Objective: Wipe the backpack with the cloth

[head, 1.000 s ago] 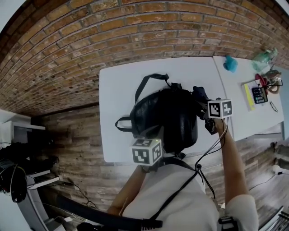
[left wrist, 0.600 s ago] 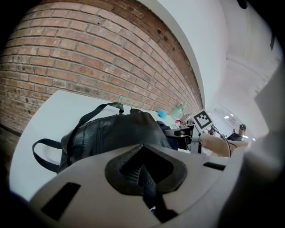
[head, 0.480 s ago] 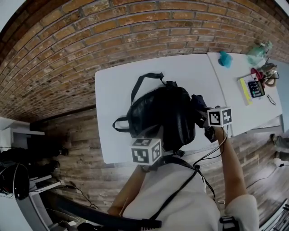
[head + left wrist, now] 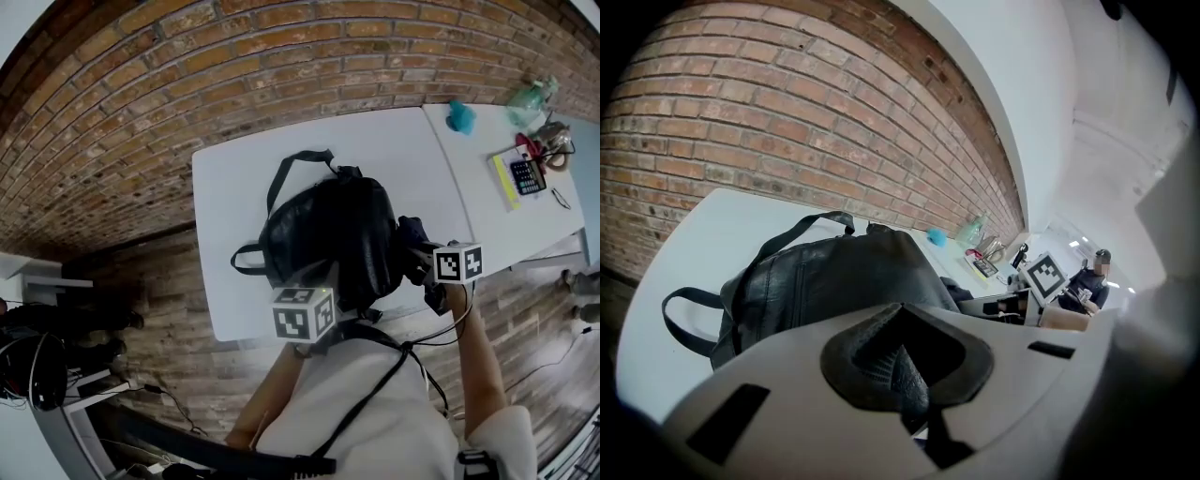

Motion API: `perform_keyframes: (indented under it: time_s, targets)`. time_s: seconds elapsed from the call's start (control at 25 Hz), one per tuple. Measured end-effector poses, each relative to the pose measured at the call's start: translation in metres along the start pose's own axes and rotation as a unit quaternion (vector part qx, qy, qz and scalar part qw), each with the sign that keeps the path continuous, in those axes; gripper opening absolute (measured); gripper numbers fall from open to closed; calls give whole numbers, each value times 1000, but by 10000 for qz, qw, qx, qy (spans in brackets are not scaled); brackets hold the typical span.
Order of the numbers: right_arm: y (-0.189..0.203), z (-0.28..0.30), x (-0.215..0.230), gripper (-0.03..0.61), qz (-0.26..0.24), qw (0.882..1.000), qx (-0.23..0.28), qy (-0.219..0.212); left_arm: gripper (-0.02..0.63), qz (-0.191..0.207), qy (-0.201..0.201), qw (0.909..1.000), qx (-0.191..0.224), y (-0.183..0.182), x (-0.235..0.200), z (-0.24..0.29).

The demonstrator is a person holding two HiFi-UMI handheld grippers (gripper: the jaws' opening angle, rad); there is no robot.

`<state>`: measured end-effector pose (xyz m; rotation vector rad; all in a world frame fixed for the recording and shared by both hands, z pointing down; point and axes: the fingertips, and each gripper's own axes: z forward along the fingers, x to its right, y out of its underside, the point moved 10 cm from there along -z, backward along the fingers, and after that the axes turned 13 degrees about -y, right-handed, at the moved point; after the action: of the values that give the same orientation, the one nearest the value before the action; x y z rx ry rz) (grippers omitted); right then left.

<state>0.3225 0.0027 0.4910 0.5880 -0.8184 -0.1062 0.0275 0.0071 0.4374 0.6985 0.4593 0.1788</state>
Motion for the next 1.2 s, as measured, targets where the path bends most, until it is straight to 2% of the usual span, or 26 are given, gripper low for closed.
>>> perform_keyframes:
  time_s: [0.28,0.84,1.2]
  targets:
    - [21,-9,-9,46,-34,9999,-23,105,5,15,47,10000,-21,2,4,2]
    - [55,-28,-29,48,230,9996,-21,-147,5,-13,86,9999,-55,2,11,6]
    - [70,-30,-39,48,276,9987,-334,-257,5,-20,93,9999,-64,1,10,10]
